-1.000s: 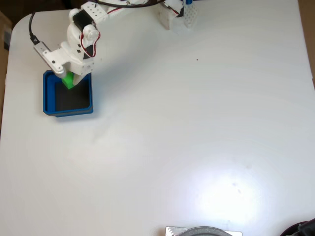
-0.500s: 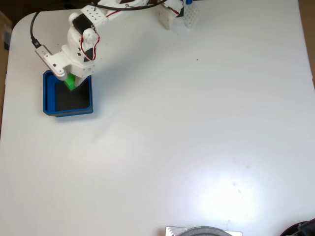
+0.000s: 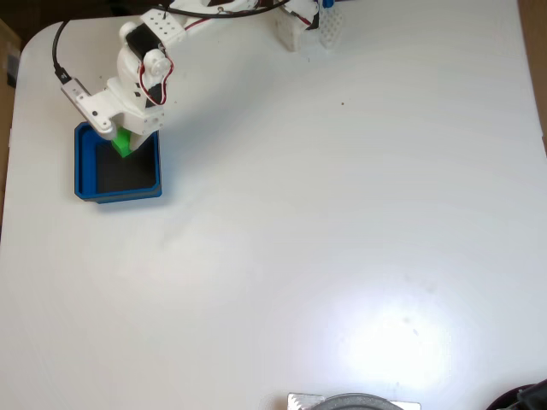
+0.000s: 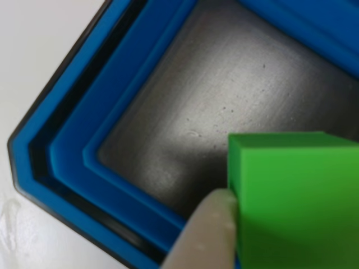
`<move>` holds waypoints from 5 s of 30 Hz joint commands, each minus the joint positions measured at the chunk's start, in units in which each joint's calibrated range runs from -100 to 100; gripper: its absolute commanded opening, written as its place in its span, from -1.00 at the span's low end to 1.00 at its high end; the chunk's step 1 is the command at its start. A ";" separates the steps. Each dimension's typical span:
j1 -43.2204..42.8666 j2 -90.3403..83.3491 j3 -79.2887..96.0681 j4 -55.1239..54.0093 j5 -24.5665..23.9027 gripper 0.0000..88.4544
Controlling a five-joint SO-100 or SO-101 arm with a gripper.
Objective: Pick up green cube and drop it in the blue box
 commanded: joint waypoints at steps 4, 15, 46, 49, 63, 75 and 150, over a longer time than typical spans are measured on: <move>0.23 -1.48 -0.68 -0.28 -0.15 -0.79; 0.16 -1.40 -0.68 -0.44 -0.15 -0.61; 0.38 -31.91 3.45 0.29 -0.10 -0.62; 0.16 -37.18 9.46 0.29 -0.10 -0.62; 0.00 -64.11 40.79 0.21 -0.10 -0.62; 0.00 -85.51 64.04 0.13 -0.15 -0.62; -42.44 -128.74 130.38 -26.86 -0.10 -0.62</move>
